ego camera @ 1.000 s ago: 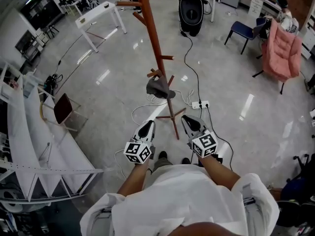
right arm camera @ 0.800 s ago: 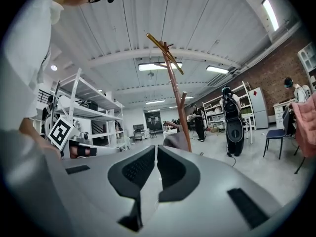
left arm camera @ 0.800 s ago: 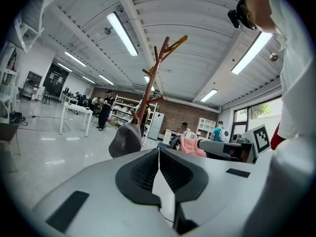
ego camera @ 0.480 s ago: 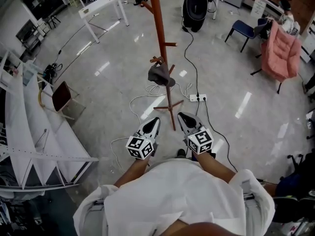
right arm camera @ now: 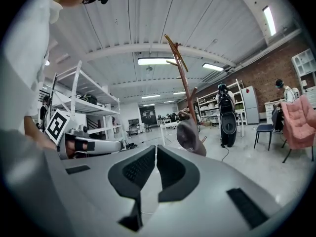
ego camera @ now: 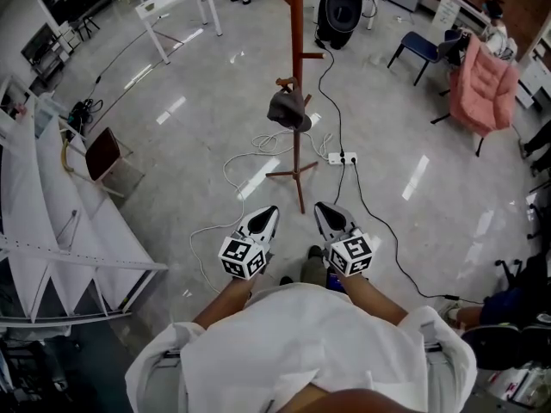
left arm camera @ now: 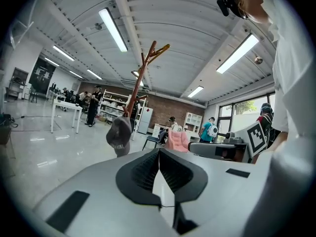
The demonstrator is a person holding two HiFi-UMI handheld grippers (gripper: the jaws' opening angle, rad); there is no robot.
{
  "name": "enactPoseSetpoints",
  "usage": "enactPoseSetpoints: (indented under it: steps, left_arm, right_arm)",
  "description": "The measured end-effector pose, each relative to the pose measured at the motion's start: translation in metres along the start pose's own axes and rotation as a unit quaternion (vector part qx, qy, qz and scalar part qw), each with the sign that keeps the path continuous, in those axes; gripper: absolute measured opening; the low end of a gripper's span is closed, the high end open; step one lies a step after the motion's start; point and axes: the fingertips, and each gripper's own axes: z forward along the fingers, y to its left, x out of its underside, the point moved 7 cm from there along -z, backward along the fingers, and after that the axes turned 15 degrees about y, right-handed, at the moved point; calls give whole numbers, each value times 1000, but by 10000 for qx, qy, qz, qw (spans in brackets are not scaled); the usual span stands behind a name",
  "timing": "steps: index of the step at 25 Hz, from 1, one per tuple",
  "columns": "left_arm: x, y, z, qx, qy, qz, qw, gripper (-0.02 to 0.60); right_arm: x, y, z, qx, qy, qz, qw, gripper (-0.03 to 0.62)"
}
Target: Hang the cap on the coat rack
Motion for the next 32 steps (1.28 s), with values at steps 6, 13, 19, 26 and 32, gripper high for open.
enactPoseSetpoints:
  steps: [6,13,19,26,32]
  left_arm:
    - [28,-3,-30,-189,-4,-125,9997,18]
    - [24,8,-47,-610,-93,-284,9977,14]
    - [38,7,-51,-621,-74,-294,9976,12]
    - [46,21,-50,-466,-245,-533,9972,8]
    - [47,24,-47,-375,63,-194,9991,8]
  right_arm:
    - [19,19,-17,118,45,25,9999,29]
    - [-8,19,-29,308,-280,-123,9991,28]
    - [6,11,-42,493,-239,-22,9985,25]
    - [0,2,-57,687,-447,-122,9966,25]
    - [8,2,-64,743,-293,28,9968,23]
